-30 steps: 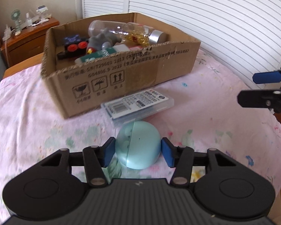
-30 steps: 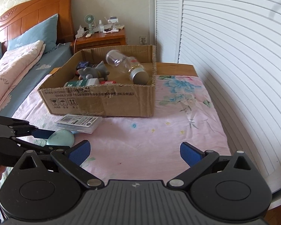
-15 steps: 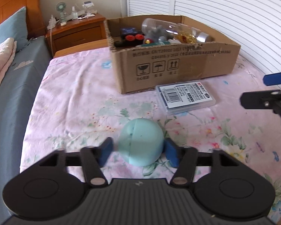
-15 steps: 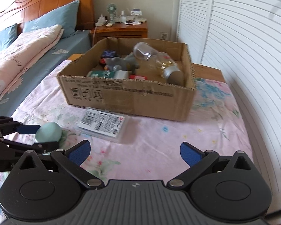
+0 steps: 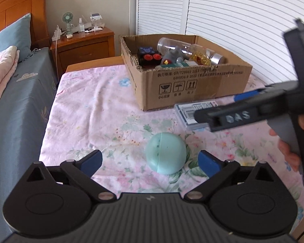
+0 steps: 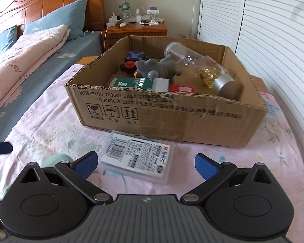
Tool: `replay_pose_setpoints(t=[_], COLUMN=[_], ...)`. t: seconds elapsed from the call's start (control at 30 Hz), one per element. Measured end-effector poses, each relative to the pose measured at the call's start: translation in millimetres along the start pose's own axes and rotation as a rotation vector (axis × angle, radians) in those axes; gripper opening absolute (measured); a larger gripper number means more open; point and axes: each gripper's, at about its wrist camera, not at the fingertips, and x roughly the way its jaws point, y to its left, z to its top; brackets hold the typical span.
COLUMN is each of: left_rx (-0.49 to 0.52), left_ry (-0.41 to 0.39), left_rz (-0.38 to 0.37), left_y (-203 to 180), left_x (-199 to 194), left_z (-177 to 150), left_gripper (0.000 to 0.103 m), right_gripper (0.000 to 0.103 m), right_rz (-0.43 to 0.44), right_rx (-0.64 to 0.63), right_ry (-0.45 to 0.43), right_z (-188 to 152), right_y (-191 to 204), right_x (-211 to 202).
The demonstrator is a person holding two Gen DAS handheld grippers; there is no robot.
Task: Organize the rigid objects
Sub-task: 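Close the right gripper on the clear lead case while left holds the green egg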
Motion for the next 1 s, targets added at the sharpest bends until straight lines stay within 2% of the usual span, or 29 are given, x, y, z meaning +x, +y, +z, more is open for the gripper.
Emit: replay_pose_setpoints(t=[0.13, 0.3, 0.7, 1.0], left_rx=[-0.009, -0.022, 0.015, 0.014], left_ry=[0.010, 0.019, 0.040, 0.099], left_rz=[-0.012, -0.012, -0.005, 0.004], left_y=[3.0, 5.1, -9.5, -15.0], left_x=[2.1, 5.2, 19.0, 36.9], left_z=[-4.4, -7.1, -4.3, -7.1], left_gripper=[0.100, 0.100, 0.100, 0.102], right_gripper=[0.103, 0.103, 0.103, 0.103], right_rz=[-0.014, -0.071, -0.074, -0.053], right_rx=[-0.014, -0.045, 0.009, -0.016], right_ry=[0.001, 0.007, 0.053, -0.001], right_z=[2.5, 1.2, -9.7, -23.9], right_y=[12.7, 21.3, -35.6, -38.2], right_x=[13.2, 27.8, 20.5, 14.0])
